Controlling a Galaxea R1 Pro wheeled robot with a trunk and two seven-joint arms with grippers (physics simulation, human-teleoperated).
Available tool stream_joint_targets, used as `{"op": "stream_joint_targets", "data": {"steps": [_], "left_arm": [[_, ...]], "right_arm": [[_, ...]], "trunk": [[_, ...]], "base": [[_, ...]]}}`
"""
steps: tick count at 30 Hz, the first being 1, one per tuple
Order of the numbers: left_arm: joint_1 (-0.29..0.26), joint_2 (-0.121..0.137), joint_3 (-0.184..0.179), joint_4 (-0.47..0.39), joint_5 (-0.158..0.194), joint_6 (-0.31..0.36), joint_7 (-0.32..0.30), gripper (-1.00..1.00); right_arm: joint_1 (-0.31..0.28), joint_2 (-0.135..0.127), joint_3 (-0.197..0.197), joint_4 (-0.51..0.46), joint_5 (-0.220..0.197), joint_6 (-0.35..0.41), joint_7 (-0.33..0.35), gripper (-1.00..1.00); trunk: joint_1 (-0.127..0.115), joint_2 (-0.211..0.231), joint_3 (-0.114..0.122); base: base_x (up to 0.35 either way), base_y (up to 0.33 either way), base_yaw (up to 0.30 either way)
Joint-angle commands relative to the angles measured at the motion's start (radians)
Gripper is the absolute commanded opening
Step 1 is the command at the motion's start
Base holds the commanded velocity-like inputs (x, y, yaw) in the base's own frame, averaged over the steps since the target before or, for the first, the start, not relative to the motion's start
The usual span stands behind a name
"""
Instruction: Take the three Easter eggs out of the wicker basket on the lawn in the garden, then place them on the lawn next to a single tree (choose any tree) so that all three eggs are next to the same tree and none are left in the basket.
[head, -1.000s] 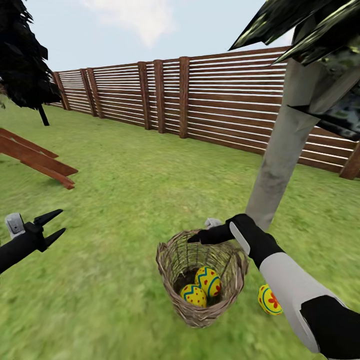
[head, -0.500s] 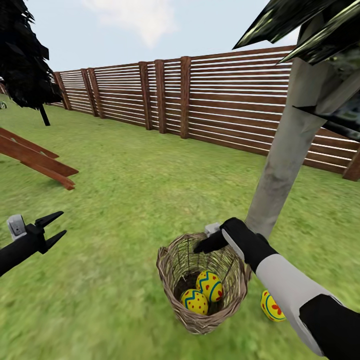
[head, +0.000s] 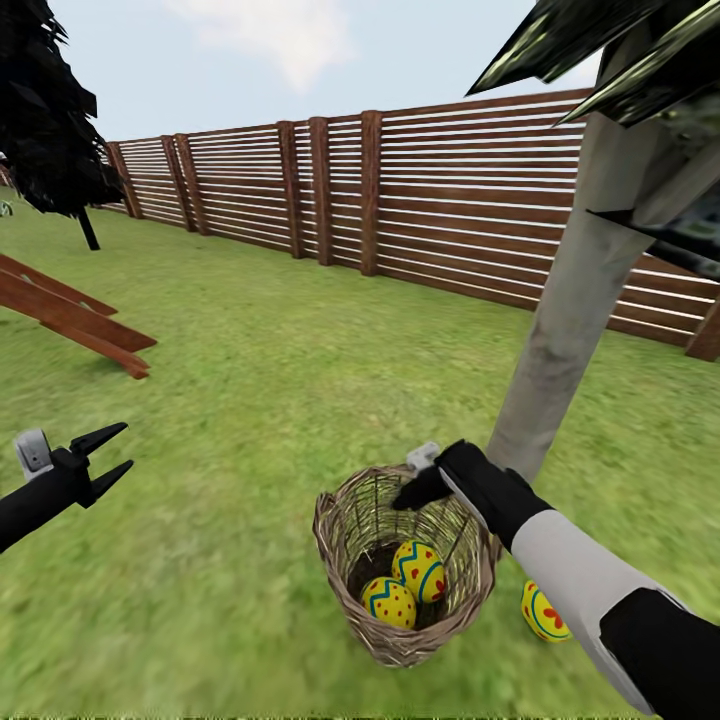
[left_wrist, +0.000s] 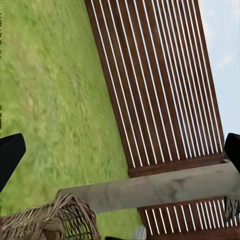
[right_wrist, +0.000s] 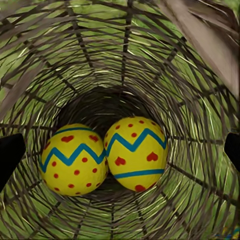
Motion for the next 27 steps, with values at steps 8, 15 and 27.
{"op": "stream_joint_targets", "data": {"steps": [8,15,27], "left_arm": [[-0.001,0.001,-0.037,-0.001,-0.008,0.005,-0.009,1.00],[-0.001,0.003,-0.041,-0.001,-0.008,0.005,-0.009,1.00],[-0.001,0.006,-0.041,0.000,-0.008,0.005,-0.009,1.00]], "right_arm": [[-0.004,0.008,0.008,0.016,0.147,-0.055,0.000,1.00],[-0.004,0.036,0.009,0.111,0.185,-0.104,0.001,1.00],[-0.004,0.040,0.010,0.144,0.248,-0.187,0.047,1.00]], "trunk": [[0.003,-0.002,-0.032],[0.006,-0.004,-0.059],[0.012,-0.007,-0.105]], "base": [[0.000,0.000,0.000],[0.000,0.000,0.000],[0.000,0.000,0.000]]}}
